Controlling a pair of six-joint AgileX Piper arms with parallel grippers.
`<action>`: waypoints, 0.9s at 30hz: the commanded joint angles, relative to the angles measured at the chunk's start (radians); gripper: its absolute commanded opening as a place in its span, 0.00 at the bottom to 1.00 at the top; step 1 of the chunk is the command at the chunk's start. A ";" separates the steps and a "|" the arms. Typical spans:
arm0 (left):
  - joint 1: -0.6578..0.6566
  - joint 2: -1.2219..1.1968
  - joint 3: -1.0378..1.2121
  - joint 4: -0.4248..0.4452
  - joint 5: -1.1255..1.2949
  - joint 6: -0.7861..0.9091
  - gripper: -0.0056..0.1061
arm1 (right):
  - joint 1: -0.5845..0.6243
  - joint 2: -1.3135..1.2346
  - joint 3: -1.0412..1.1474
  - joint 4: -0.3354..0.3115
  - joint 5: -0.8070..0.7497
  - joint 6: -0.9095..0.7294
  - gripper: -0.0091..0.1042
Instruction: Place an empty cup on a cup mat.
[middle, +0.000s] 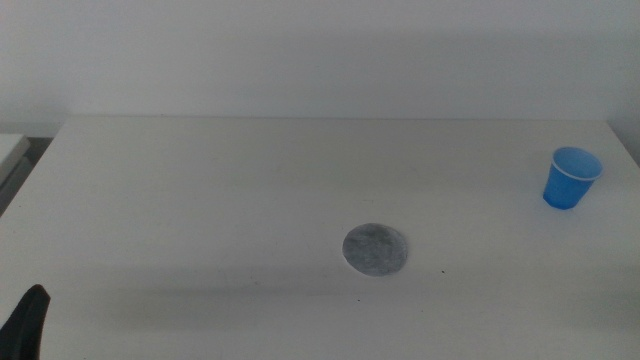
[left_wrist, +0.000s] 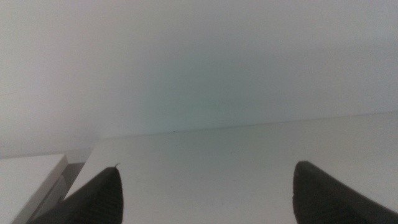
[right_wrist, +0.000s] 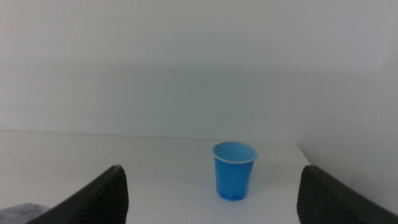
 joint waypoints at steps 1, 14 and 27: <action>-0.002 -0.004 0.000 0.000 -0.005 -0.003 0.89 | -0.009 -0.004 -0.004 -0.003 0.011 0.017 0.90; -0.002 -0.004 0.000 0.000 -0.005 -0.003 0.89 | -0.009 0.734 -0.749 0.026 0.686 0.148 0.90; -0.002 -0.004 0.000 0.000 -0.005 -0.003 0.89 | -0.009 1.187 -1.255 -0.012 0.868 0.060 0.90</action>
